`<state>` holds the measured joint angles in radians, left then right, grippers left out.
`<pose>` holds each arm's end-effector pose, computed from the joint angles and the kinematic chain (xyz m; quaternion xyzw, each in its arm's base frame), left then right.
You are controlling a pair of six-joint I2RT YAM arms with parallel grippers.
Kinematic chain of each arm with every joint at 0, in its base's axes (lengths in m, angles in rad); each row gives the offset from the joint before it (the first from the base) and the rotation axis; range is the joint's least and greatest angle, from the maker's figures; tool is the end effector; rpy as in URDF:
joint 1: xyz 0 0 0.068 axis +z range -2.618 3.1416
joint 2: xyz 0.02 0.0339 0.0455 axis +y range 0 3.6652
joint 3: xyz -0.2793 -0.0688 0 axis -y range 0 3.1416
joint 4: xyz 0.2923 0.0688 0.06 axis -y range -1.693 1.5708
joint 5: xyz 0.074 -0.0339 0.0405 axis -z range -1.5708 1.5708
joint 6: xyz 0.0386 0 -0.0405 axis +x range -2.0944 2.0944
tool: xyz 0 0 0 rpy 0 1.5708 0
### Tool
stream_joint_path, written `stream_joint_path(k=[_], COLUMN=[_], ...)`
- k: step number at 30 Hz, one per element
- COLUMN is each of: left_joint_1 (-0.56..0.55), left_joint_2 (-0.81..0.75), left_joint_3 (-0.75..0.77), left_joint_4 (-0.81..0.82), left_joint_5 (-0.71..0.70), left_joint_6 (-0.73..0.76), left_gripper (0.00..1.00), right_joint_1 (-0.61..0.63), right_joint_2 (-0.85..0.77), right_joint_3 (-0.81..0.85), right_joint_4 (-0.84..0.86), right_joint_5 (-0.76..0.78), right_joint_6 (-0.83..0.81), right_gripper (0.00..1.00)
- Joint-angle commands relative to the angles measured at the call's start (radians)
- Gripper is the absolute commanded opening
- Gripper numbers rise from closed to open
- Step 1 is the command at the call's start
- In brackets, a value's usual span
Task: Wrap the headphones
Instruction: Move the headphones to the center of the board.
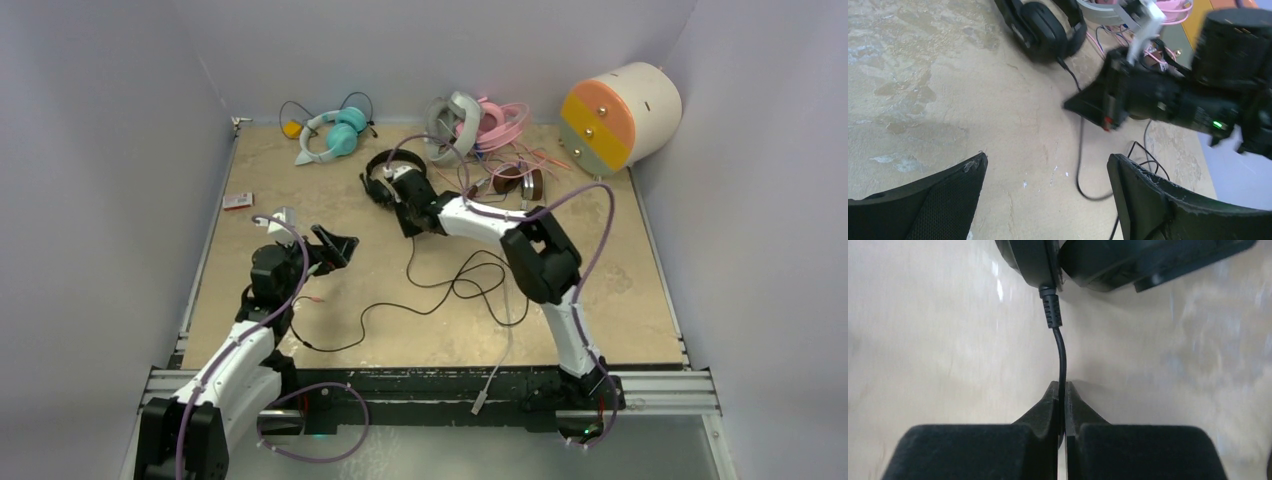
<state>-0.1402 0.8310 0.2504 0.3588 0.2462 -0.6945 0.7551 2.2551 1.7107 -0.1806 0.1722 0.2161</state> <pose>0.2143 -0.0397 0.1851 -0.1383 0.7665 -0.3389 0.5277 0.4134 0.3800 0.1556 -0.2079 0.8851 0.1215 0.3982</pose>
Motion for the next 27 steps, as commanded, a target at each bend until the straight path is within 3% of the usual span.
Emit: stream_joint_path(k=[1,10,15,20,27], left_joint_1=[-0.006,-0.007,-0.023,-0.114,-0.198], left_joint_2=[0.011,0.128,0.248,0.359,0.553], left_joint_3=[0.001,0.042,0.082,0.194,0.427], left_joint_4=[0.047,0.083,0.14,0.08,-0.023], left_joint_5=[0.0,0.053,0.131,0.068,0.018], left_joint_6=[0.016,-0.013,0.014,0.066,0.166], left_gripper=[0.9,0.98,0.98,0.98,0.95], right_joint_1=[0.016,0.044,0.043,0.036,0.006], right_joint_2=[-0.294,-0.691,-0.837,-0.899,-0.97], right_joint_3=[-0.229,-0.787,-0.906,-0.881,-0.843], right_joint_4=[0.016,-0.013,-0.113,-0.174,-0.132], right_joint_5=[-0.166,-0.193,-0.102,0.018,0.0], right_joint_6=[0.034,0.125,0.177,0.21,0.225], right_gripper=[0.0,0.02,0.33,0.62,0.8])
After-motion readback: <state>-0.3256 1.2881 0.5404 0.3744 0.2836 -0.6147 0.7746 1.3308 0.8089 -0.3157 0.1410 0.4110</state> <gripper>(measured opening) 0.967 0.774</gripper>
